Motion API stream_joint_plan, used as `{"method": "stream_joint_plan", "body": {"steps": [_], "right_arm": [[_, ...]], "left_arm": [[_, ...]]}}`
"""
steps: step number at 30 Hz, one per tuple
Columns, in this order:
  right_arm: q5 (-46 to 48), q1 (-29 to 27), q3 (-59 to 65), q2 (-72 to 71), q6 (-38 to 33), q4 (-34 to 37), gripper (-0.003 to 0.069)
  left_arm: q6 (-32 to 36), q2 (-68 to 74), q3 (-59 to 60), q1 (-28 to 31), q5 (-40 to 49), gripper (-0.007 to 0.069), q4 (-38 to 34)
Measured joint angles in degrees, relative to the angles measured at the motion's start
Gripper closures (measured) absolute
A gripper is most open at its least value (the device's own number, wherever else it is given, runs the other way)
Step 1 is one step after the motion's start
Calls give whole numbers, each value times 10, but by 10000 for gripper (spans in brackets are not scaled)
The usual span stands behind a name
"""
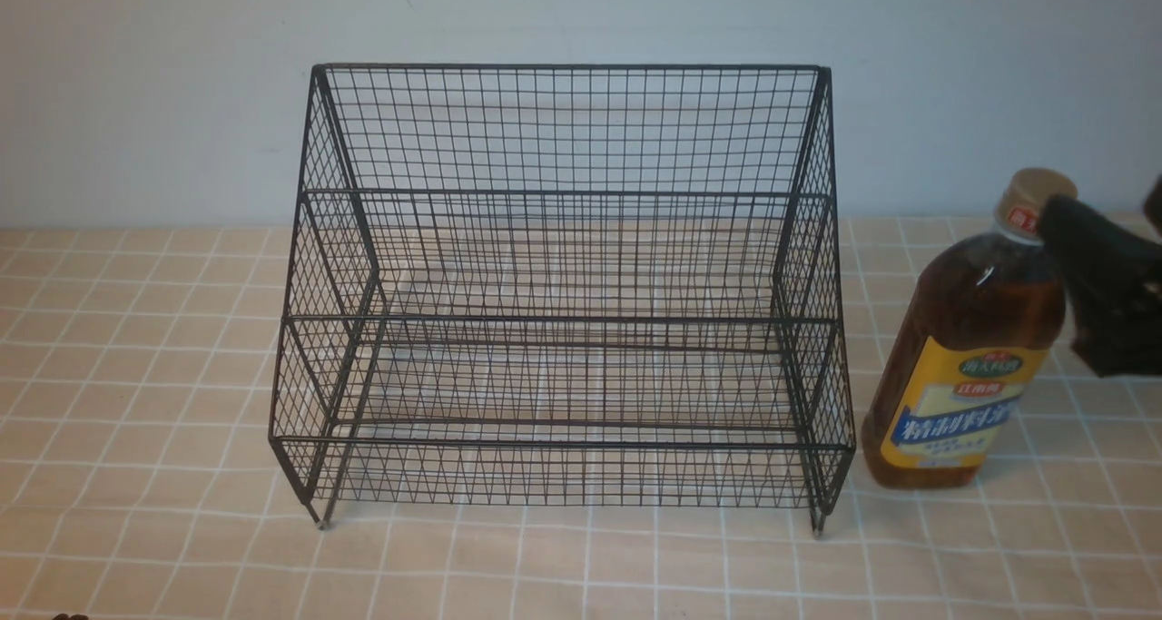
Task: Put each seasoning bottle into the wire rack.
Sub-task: Use the right arm to grab the condiment bottle closest to it, then use the right arm to put the condiment bottle back on the shelf
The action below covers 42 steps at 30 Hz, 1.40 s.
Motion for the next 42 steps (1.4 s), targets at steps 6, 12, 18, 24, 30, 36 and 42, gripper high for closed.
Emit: {"method": "stream_joint_plan", "body": {"steps": [6, 12, 18, 24, 30, 36, 42], "right_arm": [[-42, 0, -17, 78, 1, -1, 145], [-58, 0, -46, 160, -3, 0, 269], [13, 0, -68, 124, -18, -16, 334], [157, 0, -130, 44, 2, -44, 335], [232, 0, -246, -17, 41, -50, 335], [270, 38, -328, -24, 76, -68, 335], [276, 141, -394, 8, 90, -64, 335]], "left_arm": [[0, 0, 0, 0, 0, 631, 0], [0, 0, 0, 0, 0, 631, 0], [0, 0, 0, 0, 0, 631, 0], [0, 0, 0, 0, 0, 631, 0], [0, 0, 0, 0, 0, 631, 0], [0, 0, 0, 0, 0, 631, 0], [0, 0, 0, 0, 0, 631, 0]]}}
